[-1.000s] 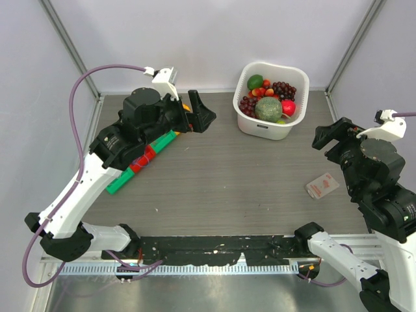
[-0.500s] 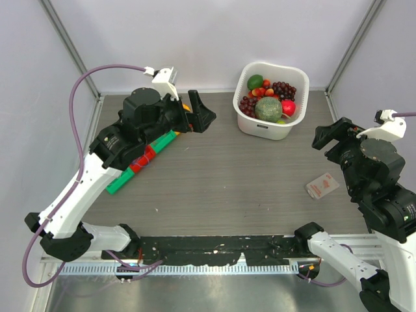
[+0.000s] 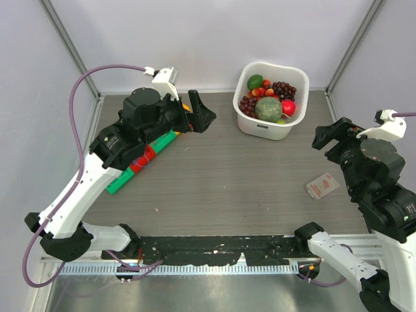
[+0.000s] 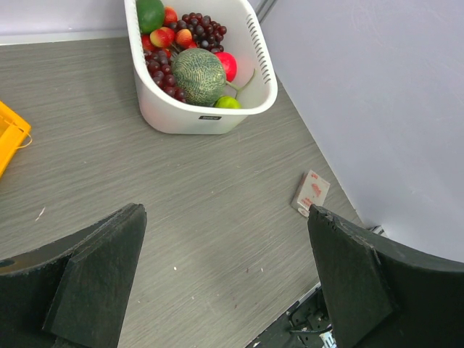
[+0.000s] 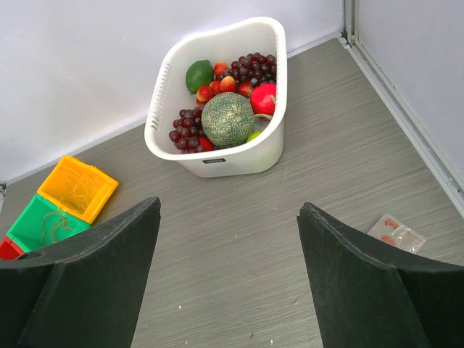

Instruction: Untangle the cables

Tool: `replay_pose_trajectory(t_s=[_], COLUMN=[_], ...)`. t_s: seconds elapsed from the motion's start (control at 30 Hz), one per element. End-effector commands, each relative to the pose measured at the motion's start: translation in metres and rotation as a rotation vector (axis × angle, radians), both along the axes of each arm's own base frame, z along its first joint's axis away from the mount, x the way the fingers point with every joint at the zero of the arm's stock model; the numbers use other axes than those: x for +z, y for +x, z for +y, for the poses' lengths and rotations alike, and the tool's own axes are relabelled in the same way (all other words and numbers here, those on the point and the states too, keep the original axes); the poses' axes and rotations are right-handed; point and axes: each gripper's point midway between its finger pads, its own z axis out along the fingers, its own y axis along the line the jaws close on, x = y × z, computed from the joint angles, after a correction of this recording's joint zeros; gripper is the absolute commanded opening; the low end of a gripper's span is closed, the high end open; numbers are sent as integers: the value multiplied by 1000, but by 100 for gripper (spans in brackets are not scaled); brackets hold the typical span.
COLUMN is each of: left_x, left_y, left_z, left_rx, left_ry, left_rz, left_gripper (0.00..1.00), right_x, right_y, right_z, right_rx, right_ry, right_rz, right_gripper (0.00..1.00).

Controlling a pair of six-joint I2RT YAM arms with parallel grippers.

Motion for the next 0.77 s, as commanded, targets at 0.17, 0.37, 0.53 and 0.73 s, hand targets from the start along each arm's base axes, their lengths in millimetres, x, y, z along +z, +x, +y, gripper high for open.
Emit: replay_pose_trajectory(t_s=[0.17, 0.37, 0.53, 0.73], left_x=[19, 20, 18, 18], left_y=[-16, -16, -16, -15], left_z=[18, 17, 16, 15], left_rx=[31, 25, 24, 21], left_ry=[52, 52, 54, 53], left_rz=[-36, -40, -35, -35], left_gripper=[100, 100, 100, 100], right_x=[23, 18, 22, 10], right_y=[-1, 4, 2, 8], right_z=[15, 5, 6, 7], right_rx=[93, -10, 2, -16], right_ry=[55, 100, 120, 89], right_rz=[-113, -71, -100, -8], right_gripper=[83, 83, 83, 83])
